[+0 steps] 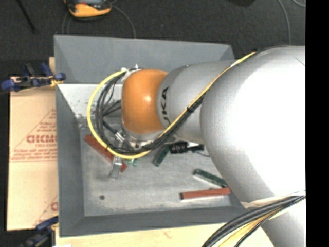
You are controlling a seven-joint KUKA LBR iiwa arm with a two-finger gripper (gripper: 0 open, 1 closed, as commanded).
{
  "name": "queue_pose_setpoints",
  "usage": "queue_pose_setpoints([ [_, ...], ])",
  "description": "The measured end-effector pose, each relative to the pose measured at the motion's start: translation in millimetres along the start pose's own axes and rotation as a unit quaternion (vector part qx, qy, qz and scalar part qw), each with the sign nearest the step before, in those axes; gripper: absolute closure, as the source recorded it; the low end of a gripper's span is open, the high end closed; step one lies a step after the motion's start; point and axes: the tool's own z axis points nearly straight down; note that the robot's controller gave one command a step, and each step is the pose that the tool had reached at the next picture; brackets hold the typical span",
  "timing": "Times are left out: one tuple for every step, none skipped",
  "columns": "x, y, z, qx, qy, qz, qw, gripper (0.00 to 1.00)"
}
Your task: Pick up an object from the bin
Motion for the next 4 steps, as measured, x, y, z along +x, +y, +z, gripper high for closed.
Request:
queue_pose_setpoints([
  [0.8,10,26,0.002,0.0003,0.105,0.9945,1.00],
  [0.7,10,26,0.001,0.0002,0.105,0.9945,1.00],
  [1.7,9,21,0.002,0.0011,0.105,0.9945,1.00],
  [1.4,8,6,0.002,0.0017,0.105,0.9944,1.00],
])
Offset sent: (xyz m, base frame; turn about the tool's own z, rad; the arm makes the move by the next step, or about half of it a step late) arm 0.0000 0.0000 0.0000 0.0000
